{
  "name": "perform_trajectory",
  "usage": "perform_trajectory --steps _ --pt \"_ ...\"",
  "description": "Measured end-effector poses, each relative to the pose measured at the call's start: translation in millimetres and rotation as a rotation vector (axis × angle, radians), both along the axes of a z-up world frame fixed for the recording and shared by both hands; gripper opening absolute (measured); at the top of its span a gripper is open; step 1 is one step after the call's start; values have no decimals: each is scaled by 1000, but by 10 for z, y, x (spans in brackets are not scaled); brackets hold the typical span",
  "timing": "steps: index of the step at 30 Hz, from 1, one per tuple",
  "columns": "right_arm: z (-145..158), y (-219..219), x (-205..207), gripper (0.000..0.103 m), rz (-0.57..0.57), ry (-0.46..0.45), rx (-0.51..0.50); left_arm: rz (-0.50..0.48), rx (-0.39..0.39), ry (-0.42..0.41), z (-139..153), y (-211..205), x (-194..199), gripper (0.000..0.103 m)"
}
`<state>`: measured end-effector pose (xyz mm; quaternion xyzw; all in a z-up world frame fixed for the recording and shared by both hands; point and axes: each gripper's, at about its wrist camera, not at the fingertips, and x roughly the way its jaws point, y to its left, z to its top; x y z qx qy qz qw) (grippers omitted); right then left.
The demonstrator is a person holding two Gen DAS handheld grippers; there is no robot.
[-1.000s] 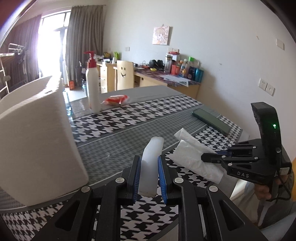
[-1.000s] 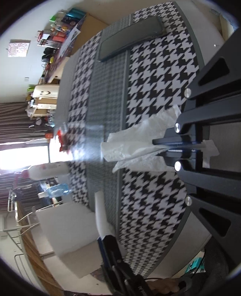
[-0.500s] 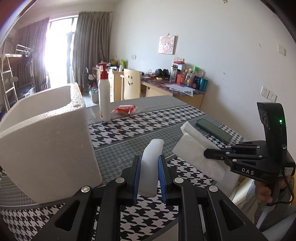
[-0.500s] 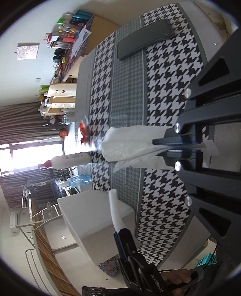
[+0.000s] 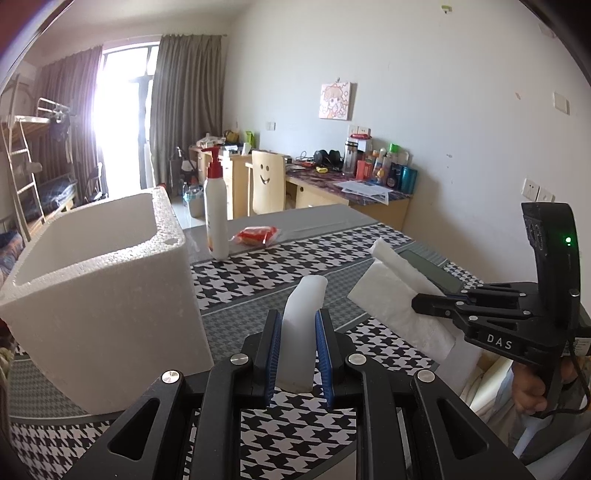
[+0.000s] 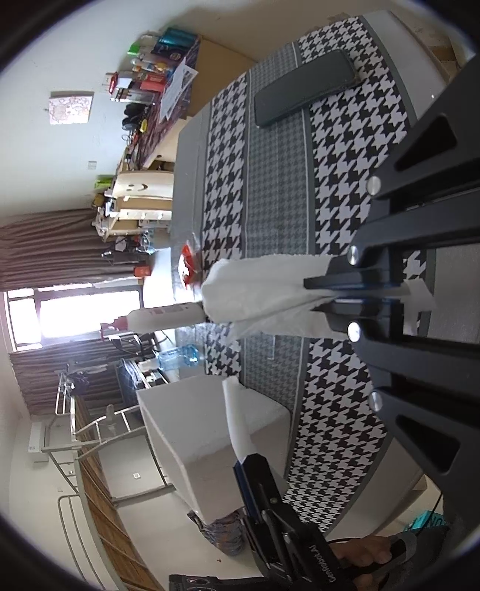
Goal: Organize soft objects
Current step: 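Carry the white roll in the left gripper while the right carries the tissue to the foam box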
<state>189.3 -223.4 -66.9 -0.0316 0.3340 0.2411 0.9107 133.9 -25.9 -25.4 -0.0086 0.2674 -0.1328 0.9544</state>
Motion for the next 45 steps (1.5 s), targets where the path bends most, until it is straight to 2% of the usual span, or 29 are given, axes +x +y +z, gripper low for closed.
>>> perform_trajectory --steps 28,45 --pt "387 258 43 6 21 -139 29 92 29 -95 321 73 152 20" --pt "562 328 161 6 42 -192 69 152 63 -160 518 148 228 20"
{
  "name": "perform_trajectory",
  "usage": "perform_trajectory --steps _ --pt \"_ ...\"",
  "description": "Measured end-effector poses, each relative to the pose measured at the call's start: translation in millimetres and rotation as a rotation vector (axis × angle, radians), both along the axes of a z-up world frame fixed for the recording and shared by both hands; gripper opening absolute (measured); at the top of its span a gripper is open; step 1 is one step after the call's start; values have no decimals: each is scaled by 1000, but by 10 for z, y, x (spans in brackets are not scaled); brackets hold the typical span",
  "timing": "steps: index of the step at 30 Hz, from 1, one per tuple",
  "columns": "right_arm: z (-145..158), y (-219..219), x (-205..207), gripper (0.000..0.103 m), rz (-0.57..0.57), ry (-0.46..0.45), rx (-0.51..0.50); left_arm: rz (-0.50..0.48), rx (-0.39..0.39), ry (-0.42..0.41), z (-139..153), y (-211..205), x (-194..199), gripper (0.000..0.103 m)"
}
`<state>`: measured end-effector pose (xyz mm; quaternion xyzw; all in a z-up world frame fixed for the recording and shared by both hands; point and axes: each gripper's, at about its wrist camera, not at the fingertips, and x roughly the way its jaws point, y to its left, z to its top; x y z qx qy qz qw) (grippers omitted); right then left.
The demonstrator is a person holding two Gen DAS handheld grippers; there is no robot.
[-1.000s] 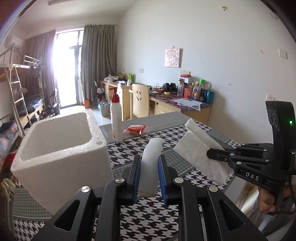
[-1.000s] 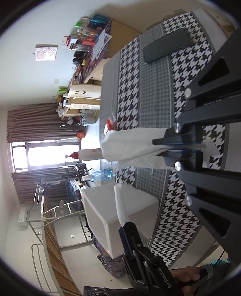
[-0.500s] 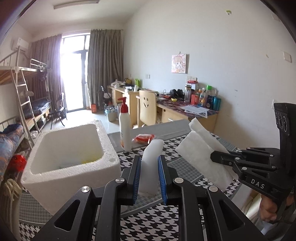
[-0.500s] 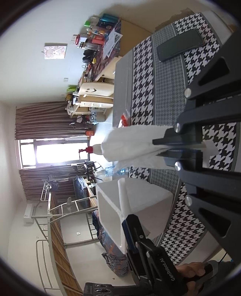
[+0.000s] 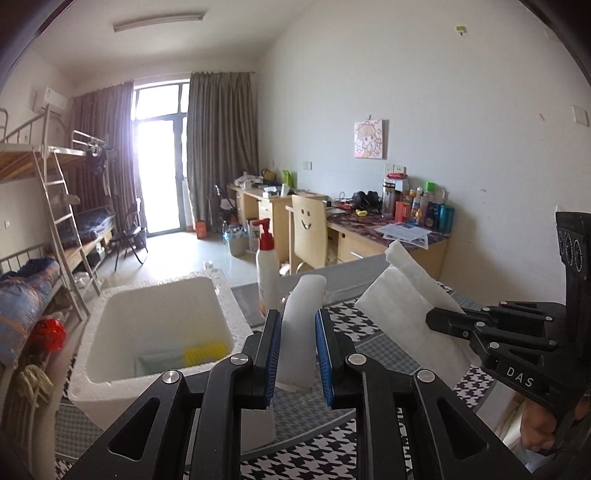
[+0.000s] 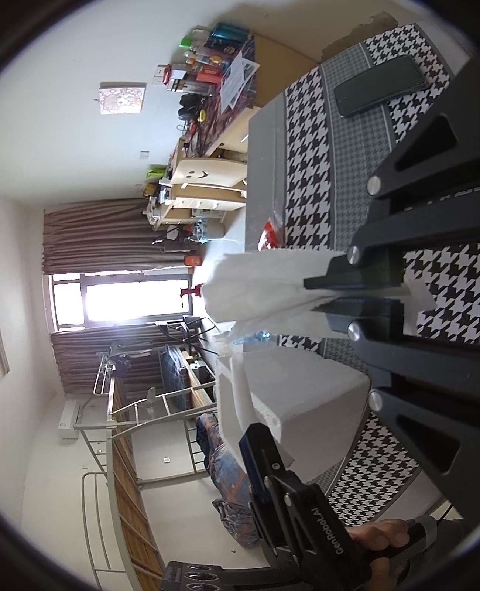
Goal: Organize soft objects
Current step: 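Carry the white roll in the left gripper while the right carries the tissue to the foam box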
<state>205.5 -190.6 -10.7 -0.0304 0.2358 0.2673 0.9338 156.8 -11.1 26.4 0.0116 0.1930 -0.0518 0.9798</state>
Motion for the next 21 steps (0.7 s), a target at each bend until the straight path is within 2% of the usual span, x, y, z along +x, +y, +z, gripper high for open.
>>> perform_trajectory --steps 14,21 --pt "100 124 114 6 -1 -30 12 47 6 -46 132 127 47 20" --pt "196 266 150 6 52 -36 36 102 -7 -65 176 256 65 20"
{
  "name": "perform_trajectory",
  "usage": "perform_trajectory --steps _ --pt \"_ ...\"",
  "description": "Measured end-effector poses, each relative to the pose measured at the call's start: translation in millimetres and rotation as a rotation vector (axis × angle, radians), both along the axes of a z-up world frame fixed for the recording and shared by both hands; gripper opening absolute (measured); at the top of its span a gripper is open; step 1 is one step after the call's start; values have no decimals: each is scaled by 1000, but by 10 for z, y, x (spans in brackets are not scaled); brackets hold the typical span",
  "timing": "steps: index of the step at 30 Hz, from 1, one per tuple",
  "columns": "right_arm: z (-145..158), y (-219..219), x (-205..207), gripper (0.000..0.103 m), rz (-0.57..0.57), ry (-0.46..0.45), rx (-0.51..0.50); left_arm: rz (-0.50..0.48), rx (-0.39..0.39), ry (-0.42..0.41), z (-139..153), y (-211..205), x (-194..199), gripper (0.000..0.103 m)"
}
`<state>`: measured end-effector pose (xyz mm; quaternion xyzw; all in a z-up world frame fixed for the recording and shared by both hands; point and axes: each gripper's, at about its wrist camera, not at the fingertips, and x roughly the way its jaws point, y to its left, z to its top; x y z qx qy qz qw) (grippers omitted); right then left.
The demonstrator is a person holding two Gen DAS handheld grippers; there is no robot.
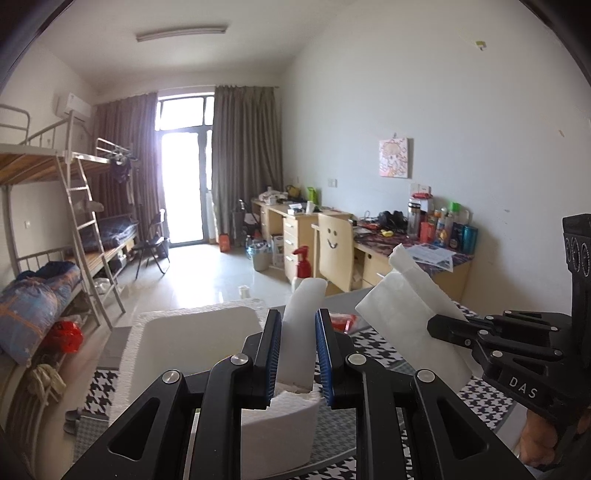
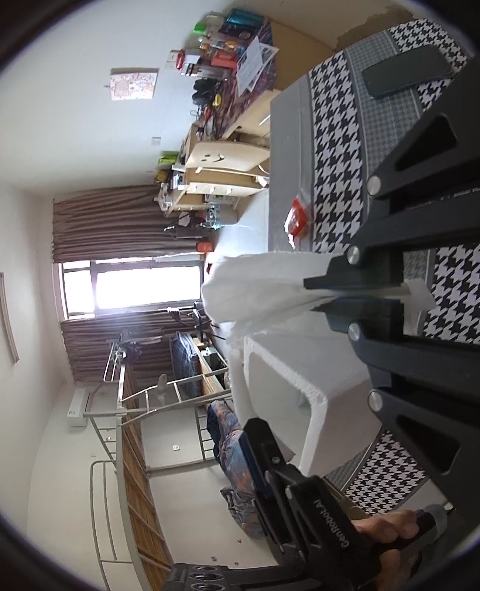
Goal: Organize soft objects
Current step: 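Carry the white roll in the left gripper while the right carries the tissue to the foam box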
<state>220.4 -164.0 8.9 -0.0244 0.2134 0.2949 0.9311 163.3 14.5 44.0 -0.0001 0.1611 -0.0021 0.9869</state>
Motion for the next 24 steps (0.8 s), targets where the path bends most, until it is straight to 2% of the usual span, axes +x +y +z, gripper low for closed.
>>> perform_trajectory --steps 11,24 --pt "51 294 65 6 68 4 19 94 -3 -27 31 202 -61 20" --pt "78 551 92 6 137 -5 14 178 -15 4 -51 337 48 21"
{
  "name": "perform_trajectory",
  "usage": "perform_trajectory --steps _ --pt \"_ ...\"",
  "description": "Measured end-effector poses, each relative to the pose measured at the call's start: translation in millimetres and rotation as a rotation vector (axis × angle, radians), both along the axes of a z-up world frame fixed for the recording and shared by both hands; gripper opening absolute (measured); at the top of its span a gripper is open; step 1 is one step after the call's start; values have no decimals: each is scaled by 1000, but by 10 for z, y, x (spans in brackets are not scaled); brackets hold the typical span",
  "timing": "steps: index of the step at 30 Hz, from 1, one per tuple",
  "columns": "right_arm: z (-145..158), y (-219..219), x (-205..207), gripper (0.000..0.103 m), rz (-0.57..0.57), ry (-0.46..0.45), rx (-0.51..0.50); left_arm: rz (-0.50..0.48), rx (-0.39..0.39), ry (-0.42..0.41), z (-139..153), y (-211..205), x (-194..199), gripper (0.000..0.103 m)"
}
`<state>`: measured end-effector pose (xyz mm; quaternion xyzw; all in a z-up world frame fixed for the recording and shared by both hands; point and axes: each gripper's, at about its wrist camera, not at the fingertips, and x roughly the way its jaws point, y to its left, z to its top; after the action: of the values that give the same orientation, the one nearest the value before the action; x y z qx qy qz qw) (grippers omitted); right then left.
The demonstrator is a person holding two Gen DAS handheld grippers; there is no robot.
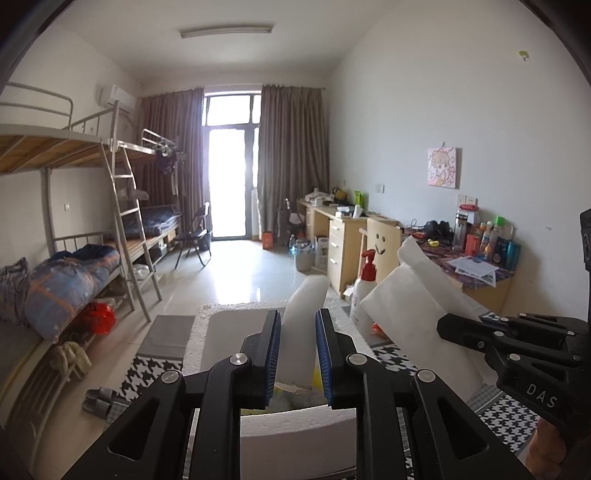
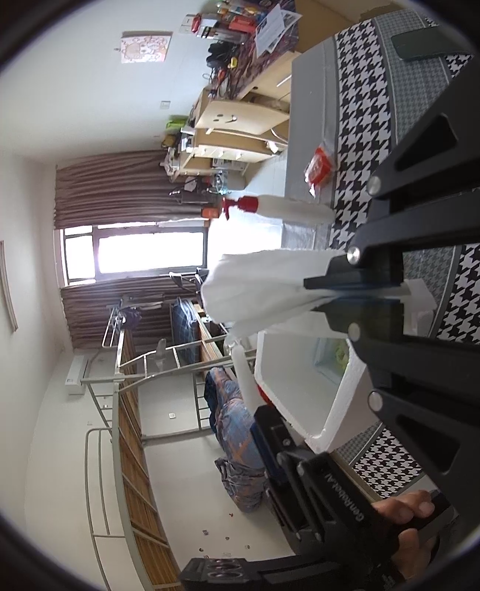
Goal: Organize soft objects
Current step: 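Carry the white roll in the left gripper while the right carries the tissue to the foam box, then lower the white roll into the foam box and open the left gripper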
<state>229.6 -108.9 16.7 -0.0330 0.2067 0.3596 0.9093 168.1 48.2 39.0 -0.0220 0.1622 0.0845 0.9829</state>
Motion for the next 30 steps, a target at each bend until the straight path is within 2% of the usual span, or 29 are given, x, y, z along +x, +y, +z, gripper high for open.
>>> perform_trajectory --steps 8,10,11,12,13,14,15,21,30 --pt "-28 133 69 6 8 15 -15 23 7 22 -82 89 108 21" --pt "-29 146 90 6 5 16 -20 30 14 24 -98 114 129 26" --pt "-33 152 94 6 3 17 -22 34 25 30 -104 115 142 35" --pt "-37 158 96 6 2 19 -24 46 22 33 -112 139 144 52" --pt "-39 165 101 6 1 21 -26 62 12 32 -114 168 143 63" --pt "-34 165 114 6 -1 21 -27 72 -1 26 -115 205 129 84" --pt "-32 171 120 6 -2 22 -28 82 -8 15 -112 238 105 94" --pt "-41 232 149 6 -4 28 -35 120 -8 -15 -77 334 -11 102" --pt "-11 395 141 6 29 22 -43 163 -7 -17 -101 476 -137 102"
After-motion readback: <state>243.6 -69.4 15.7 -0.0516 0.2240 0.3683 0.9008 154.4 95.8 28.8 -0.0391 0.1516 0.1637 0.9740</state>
